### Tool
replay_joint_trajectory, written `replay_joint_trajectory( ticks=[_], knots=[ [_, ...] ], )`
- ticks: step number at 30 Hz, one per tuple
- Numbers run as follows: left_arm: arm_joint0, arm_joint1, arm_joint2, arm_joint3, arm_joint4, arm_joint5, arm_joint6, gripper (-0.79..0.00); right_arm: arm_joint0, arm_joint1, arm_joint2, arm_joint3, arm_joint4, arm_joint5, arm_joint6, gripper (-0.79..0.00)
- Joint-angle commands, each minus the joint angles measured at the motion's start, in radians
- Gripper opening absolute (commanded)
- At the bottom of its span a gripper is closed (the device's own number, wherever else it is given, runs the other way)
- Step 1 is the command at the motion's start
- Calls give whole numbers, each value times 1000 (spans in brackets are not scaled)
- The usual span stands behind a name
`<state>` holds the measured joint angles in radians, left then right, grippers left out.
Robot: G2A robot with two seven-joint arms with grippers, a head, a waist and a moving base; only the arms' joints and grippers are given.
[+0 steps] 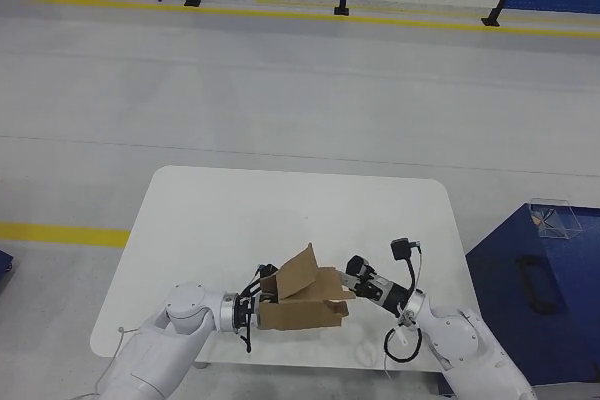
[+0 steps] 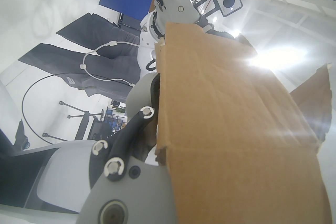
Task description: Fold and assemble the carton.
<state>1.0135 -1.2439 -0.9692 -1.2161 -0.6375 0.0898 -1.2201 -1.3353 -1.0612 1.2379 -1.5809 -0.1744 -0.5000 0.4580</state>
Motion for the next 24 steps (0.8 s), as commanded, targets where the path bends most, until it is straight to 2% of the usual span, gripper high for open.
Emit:
replay_joint_trajectory(
  ticks=[1,4,8,13,18,24],
  knots=[
    [0,0,0,0,0,0,0,-785,-1,0,1,0,0,2,-1,0],
    [9,-1,-3,-10,-14,9,29,-785,-23,3,38,-19,-60,47,-72,0],
    [5,-2,-9,-3,-52,78,56,-785,-79,8,103,-77,-153,134,-177,0],
    [-12,-10,6,25,-91,134,79,-785,-151,12,142,-146,-159,109,-217,0],
    [-21,-15,21,38,-89,134,80,-785,-174,7,121,-175,-243,125,-260,0],
    [-16,-13,27,26,-52,100,88,-785,-147,-5,57,-170,-287,149,-262,0]
  ],
)
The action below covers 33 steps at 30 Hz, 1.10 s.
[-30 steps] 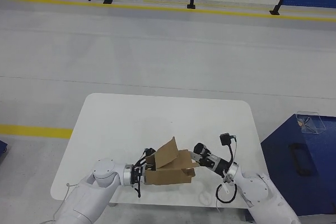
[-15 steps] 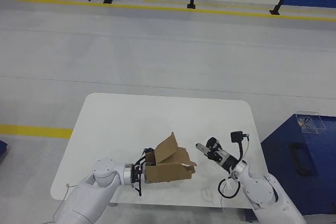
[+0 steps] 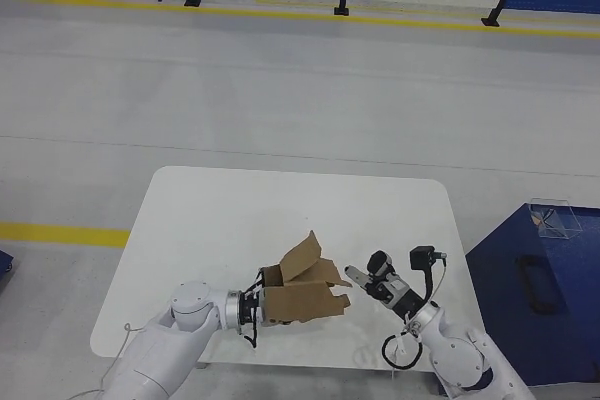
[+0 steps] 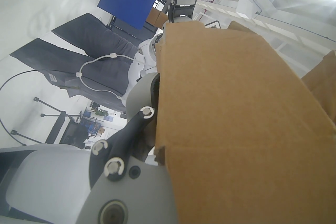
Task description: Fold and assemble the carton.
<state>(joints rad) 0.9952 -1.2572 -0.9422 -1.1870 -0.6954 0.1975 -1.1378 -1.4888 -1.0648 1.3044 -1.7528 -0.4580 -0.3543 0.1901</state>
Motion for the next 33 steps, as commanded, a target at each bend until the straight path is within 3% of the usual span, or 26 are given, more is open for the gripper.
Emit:
replay_joint_trajectory(
  ticks=[1,11,33],
  knots=[
    [6,1,1,-6,11,-11,7,-785,14,-4,-23,5,-10,6,9,0],
    [27,5,-6,-32,26,-32,22,-785,78,-26,-117,67,-54,38,17,0],
    [32,4,-3,-34,46,-63,65,-785,77,-31,-74,75,-34,19,42,0]
  ],
)
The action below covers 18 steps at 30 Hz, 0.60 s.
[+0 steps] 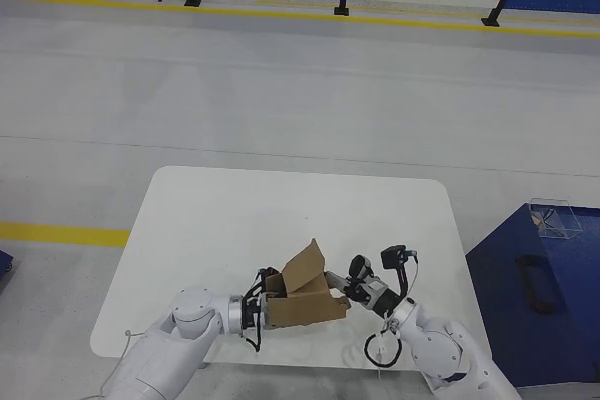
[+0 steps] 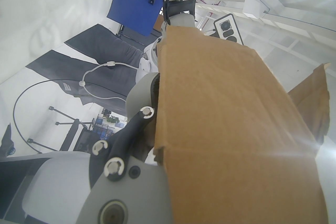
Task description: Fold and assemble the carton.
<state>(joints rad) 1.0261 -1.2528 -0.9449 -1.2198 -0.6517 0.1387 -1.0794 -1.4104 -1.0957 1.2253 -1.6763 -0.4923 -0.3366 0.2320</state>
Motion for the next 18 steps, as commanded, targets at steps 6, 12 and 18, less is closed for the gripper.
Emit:
replay_joint_trajectory(
  ticks=[6,12,18],
  knots=[
    [5,0,-4,-8,10,-24,23,-785,-5,1,42,3,-30,40,-35,0],
    [9,1,-6,-12,25,-43,37,-785,10,-6,37,27,-121,178,-69,0],
    [12,0,-4,-17,33,-49,40,-785,64,-24,-36,83,-160,239,-44,0]
  ],
)
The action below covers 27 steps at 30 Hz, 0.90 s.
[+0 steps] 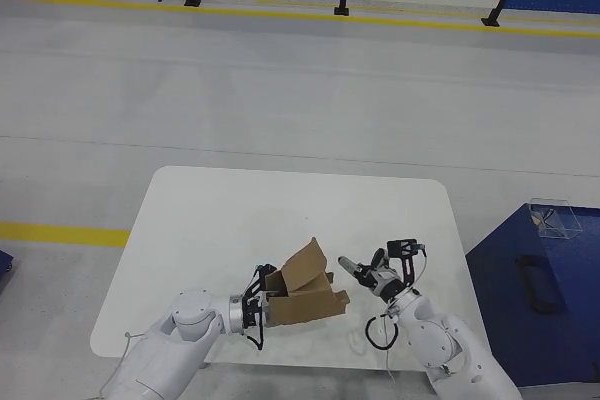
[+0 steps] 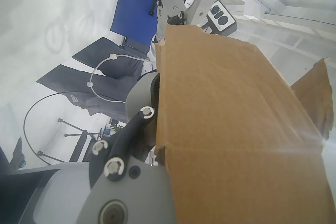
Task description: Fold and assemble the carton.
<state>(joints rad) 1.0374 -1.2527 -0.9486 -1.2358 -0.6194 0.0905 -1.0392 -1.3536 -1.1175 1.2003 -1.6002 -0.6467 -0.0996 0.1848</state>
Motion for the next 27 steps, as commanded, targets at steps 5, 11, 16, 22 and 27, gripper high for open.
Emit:
replay_joint_trajectory(
  ticks=[5,11,16,22,27],
  knots=[
    [1,0,-3,-1,0,2,10,-785,28,-11,-55,21,-55,1,26,0],
    [1,-1,-4,1,-4,4,12,-785,0,-14,-15,-10,-15,0,-68,0],
    [-2,-2,-5,7,-6,7,11,-785,-58,-6,22,-76,1,-105,-54,0],
    [-5,-3,-4,14,-9,8,10,-785,-71,-3,5,-106,-43,-154,27,0],
    [-5,-4,-3,15,-10,5,10,-785,-54,-8,-7,-104,-47,-139,26,0]
  ],
)
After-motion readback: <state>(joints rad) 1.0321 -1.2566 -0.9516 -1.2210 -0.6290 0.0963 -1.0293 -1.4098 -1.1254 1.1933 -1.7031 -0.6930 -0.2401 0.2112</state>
